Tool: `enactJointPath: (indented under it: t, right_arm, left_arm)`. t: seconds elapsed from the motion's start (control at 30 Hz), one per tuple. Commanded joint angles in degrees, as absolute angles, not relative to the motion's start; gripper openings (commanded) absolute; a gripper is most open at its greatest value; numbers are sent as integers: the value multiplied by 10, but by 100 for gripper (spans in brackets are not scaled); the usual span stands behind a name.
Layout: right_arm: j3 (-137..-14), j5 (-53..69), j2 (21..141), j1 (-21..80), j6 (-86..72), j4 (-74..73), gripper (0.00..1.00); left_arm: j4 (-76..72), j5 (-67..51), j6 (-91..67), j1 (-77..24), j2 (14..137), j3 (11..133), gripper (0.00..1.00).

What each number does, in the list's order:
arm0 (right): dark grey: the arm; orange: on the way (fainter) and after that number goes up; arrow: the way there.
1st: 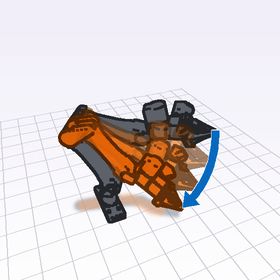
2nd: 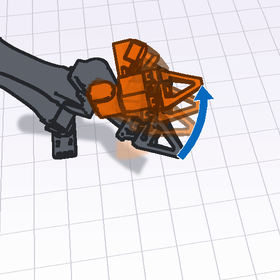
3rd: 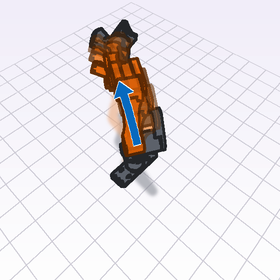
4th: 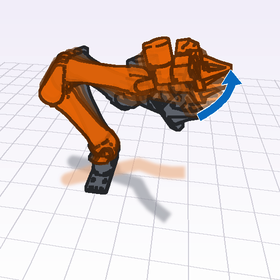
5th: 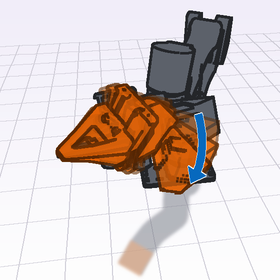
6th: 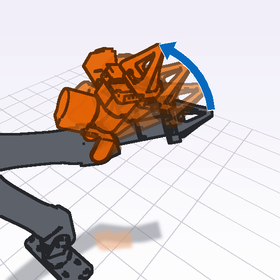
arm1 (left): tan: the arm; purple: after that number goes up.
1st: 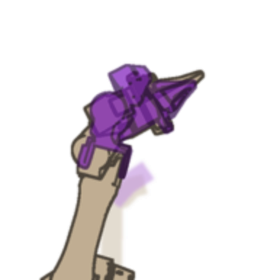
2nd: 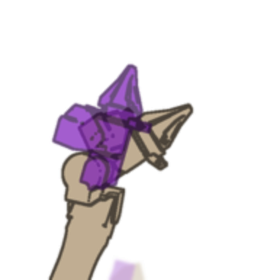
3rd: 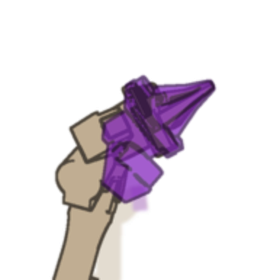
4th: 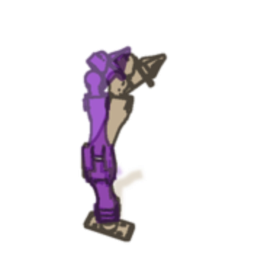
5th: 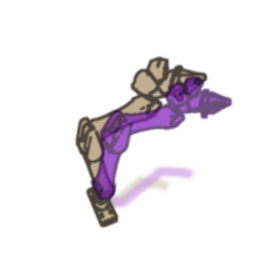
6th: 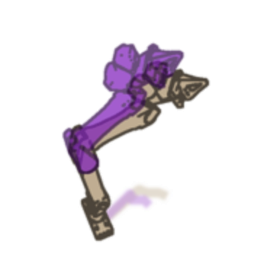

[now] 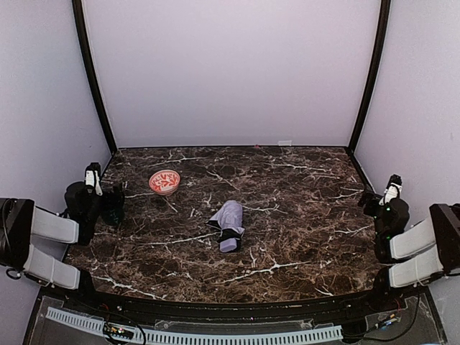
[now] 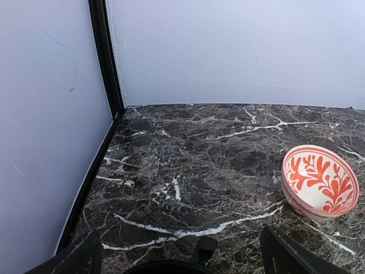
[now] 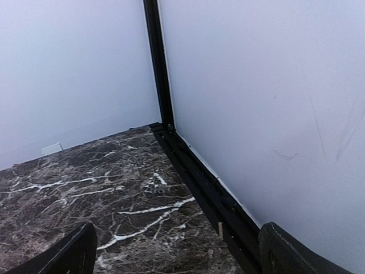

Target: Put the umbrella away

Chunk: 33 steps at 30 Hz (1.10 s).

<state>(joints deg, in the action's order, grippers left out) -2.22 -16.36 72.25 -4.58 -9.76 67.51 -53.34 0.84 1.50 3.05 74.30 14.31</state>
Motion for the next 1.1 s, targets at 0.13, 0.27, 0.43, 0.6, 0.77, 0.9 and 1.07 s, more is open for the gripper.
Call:
enactJointPath:
  t: [0.13, 0.27, 0.43, 0.6, 0.77, 0.9, 1.07]
  right_arm:
    - [-13, -42, 920, -49, -71, 1001, 100]
    - [-77, -28, 882, -50, -65, 845, 100]
    - [-124, 10, 875, -48, -48, 746, 100]
    - [-129, 18, 874, -48, -43, 729, 100]
    - [-127, 20, 876, -47, -43, 738, 100]
    - [-128, 19, 878, -48, -44, 739, 100]
    - [-128, 17, 877, -46, -42, 738, 100]
  left_arm:
    - [-736, -51, 35, 27, 804, 101, 99]
    - [-787, -36, 31, 23, 843, 86, 99]
    - [-883, -44, 37, 22, 909, 75, 99]
    - [-810, -44, 38, 23, 900, 106, 99]
    - [-789, -35, 34, 23, 899, 118, 99]
    - [-752, -37, 35, 23, 898, 136, 99]
    - [-743, -36, 34, 23, 898, 141, 99]
